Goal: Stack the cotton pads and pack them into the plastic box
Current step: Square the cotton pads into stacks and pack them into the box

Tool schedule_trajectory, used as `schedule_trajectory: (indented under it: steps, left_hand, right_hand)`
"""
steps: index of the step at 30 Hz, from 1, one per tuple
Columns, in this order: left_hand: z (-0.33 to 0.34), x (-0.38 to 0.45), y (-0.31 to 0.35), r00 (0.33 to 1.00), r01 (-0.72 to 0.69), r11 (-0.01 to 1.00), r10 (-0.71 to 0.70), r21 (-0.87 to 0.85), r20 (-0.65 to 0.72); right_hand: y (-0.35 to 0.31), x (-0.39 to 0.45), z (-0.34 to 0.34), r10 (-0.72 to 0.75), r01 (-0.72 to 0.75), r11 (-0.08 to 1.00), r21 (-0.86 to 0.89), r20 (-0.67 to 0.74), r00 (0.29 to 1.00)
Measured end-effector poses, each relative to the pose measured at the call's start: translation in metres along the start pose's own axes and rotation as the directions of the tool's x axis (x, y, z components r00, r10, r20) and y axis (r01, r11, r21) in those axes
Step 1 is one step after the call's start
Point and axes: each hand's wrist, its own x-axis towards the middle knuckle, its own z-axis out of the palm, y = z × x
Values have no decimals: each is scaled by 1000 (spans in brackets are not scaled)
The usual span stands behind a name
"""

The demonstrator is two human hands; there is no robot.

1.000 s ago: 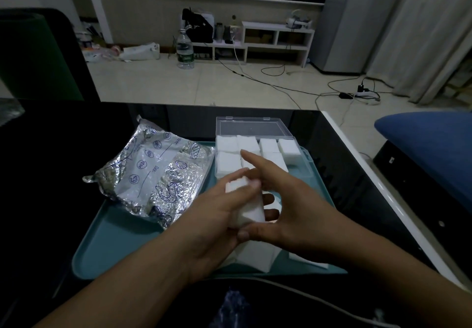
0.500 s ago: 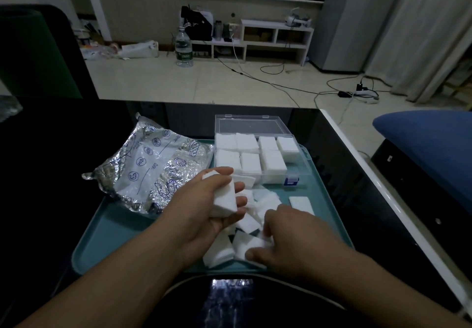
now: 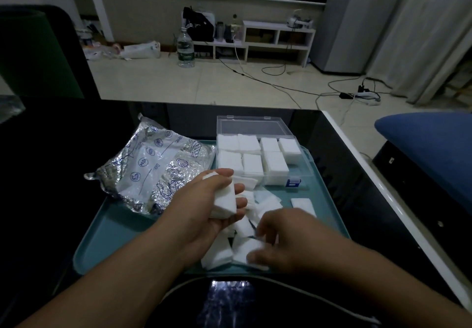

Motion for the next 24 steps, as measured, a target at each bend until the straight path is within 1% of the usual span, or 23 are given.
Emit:
schedule_trajectory:
  steps: [2, 5, 8, 11, 13, 15, 17, 19, 20, 22, 24]
  left_hand:
    - [2, -1, -1, 1000, 4, 1000, -4, 1, 9]
    - [3, -4, -1, 999, 31, 999, -30, -11, 41]
    - [1, -2, 1, 998, 36, 999, -34, -39, 46]
    - [-1, 0, 2, 999, 28, 999, -27, -43, 35]
    - [-2, 0, 2, 999, 24, 999, -23, -45, 31]
    - [-2, 0, 3, 999, 21, 999, -20, -46, 28]
    - [-2, -1, 3, 999, 21, 999, -20, -46, 27]
    - [-1, -2, 3, 1000, 19, 999, -18, -40, 26]
    - [-1, -2, 3, 1000, 18, 999, -18, -39, 24]
    - [-2, -2, 2, 1000, 18, 999, -17, -36, 23]
    - [-1, -2, 1, 1000, 18, 999, -17, -31, 27]
  right_hand:
    - [-12, -3, 11, -65, 60, 990, -128, -37, 997]
    - [-15, 0, 12, -81, 73, 990, -117, -68, 994]
    - [3, 10, 1, 2, -11, 993, -118, -76, 997]
    - [26, 19, -13, 108, -108, 993, -48, 6, 994]
    - [37, 20, -21, 132, -132, 991, 14, 50, 990]
    - [43, 19, -26, 152, -153, 987, 43, 31, 988]
    - [46, 18, -26, 157, -158, 987, -9, -57, 986]
    - [46, 17, -26, 102, -120, 987, -106, -163, 981]
    - [45, 17, -25, 49, -74, 989, -127, -189, 981]
    - [41, 18, -22, -41, 21, 991, -133, -149, 988]
    - [35, 20, -15, -66, 50, 984, -172, -92, 994]
